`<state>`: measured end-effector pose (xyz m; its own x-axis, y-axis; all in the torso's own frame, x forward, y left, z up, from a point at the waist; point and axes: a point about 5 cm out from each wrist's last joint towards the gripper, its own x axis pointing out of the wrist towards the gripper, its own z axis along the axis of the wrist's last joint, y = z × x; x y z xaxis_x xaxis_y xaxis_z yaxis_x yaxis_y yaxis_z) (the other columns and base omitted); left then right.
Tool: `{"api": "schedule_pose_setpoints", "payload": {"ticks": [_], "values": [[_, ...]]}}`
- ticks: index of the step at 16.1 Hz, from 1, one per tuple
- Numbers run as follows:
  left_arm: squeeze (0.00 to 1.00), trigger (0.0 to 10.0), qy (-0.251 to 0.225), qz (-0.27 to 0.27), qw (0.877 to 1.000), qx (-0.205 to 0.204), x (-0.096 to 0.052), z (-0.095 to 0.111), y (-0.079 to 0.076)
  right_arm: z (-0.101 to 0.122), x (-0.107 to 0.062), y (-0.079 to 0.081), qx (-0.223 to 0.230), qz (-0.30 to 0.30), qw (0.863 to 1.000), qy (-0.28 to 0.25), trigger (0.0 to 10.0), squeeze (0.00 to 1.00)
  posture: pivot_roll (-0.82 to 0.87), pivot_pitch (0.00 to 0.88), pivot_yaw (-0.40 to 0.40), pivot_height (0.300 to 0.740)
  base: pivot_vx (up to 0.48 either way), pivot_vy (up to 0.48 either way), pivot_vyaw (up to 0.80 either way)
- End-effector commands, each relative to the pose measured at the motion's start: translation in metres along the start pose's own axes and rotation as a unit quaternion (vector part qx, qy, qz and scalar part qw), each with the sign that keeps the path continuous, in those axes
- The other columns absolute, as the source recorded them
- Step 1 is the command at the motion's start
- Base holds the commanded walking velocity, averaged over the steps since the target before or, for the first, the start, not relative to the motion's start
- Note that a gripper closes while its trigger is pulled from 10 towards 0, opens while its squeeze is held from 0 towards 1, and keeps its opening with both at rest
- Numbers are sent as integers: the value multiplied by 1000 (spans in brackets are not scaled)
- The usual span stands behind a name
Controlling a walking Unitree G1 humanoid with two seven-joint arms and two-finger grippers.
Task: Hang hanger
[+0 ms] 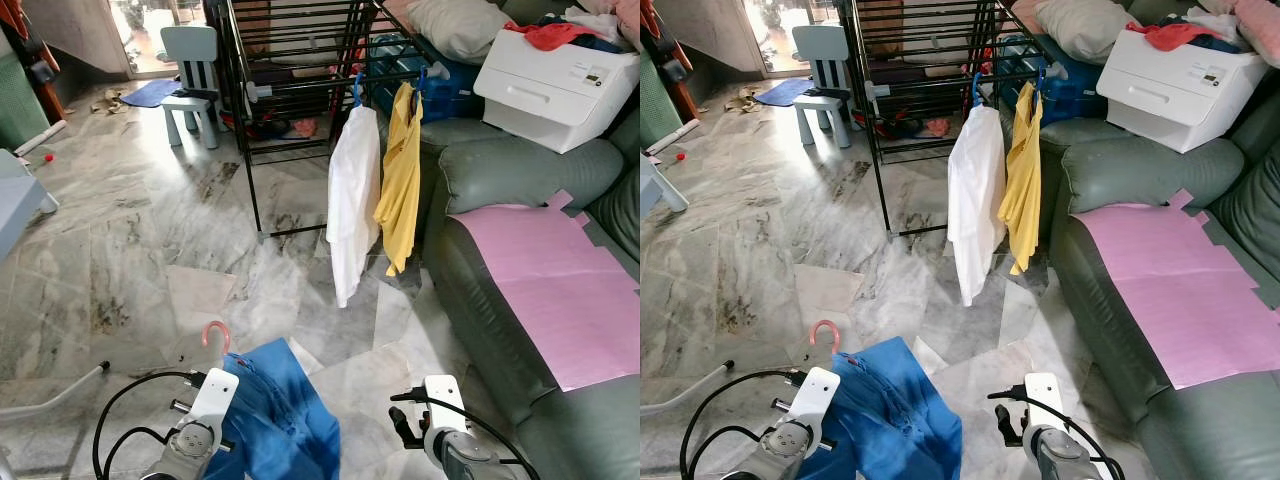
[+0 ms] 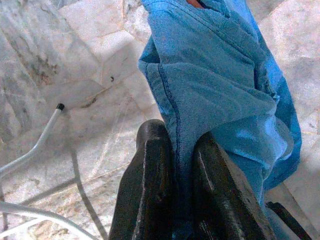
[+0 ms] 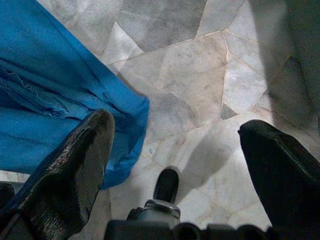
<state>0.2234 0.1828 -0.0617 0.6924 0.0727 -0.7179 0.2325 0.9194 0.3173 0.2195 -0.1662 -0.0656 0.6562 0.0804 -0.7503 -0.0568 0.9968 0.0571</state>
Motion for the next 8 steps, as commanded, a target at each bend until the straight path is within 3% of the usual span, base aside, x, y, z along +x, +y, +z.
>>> {"api": "schedule_pose_setpoints", "payload": {"ticks": [1,3,4,8], "values": [[0,10000,-14,12,1000,-9,2,8,6,6,1,1,-5,3,1000,-8,10000,0,-143,0,106,740,0,0,0],[0,10000,-14,12,1000,-9,2,8,6,6,1,1,-5,3,1000,-8,10000,0,-143,0,106,740,0,0,0],[0,10000,-7,7,1000,3,1,4,5,3,1,2,-2,3,1000,-3,10000,0,-145,0,0,740,0,0,0],[0,10000,-7,7,1000,3,1,4,5,3,1,2,-2,3,1000,-3,10000,0,-145,0,0,740,0,0,0]]}}
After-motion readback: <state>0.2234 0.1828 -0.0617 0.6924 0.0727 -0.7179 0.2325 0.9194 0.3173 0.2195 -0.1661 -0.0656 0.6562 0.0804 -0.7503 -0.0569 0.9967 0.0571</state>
